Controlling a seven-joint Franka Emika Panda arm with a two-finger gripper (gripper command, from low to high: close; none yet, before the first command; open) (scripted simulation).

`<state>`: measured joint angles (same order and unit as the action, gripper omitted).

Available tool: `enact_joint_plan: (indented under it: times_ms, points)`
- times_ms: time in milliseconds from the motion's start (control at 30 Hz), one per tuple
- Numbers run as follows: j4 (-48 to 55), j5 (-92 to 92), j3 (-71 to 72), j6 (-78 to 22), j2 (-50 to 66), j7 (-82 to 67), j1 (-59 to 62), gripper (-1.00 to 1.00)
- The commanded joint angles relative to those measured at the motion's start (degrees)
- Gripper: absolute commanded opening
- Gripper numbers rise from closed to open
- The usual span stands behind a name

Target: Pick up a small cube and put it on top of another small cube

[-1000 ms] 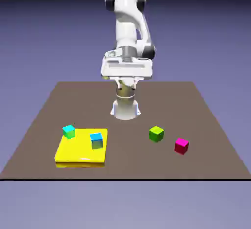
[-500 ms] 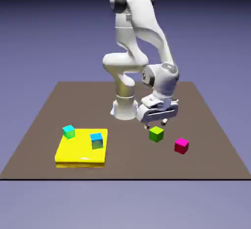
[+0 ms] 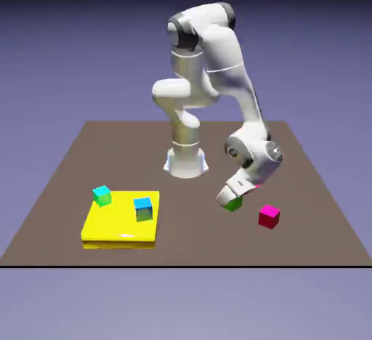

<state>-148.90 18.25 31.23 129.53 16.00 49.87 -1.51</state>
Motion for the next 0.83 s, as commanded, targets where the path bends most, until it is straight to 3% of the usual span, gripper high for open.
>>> enact_joint_plan:
  times_ms: [0, 100, 500, 667, 700, 800]
  points:
    - [0.56, -1.86, 1.4, -2.19, -2.08, -1.32, 0.64, -1.0]
    - [1.43, -5.08, 3.58, -5.58, -5.31, -3.56, 1.65, -1.0]
    - [19.03, 23.62, 13.87, -15.56, 2.56, -29.88, -3.76, -1.0]
    - [17.25, 32.46, 8.42, -10.19, 9.69, -24.29, -4.83, -1.0]
    - [17.25, 32.46, 8.42, -10.19, 9.69, -24.29, -4.83, 1.0]
    - [18.25, 27.48, 11.49, -13.21, 5.68, -27.44, -4.23, 1.0]
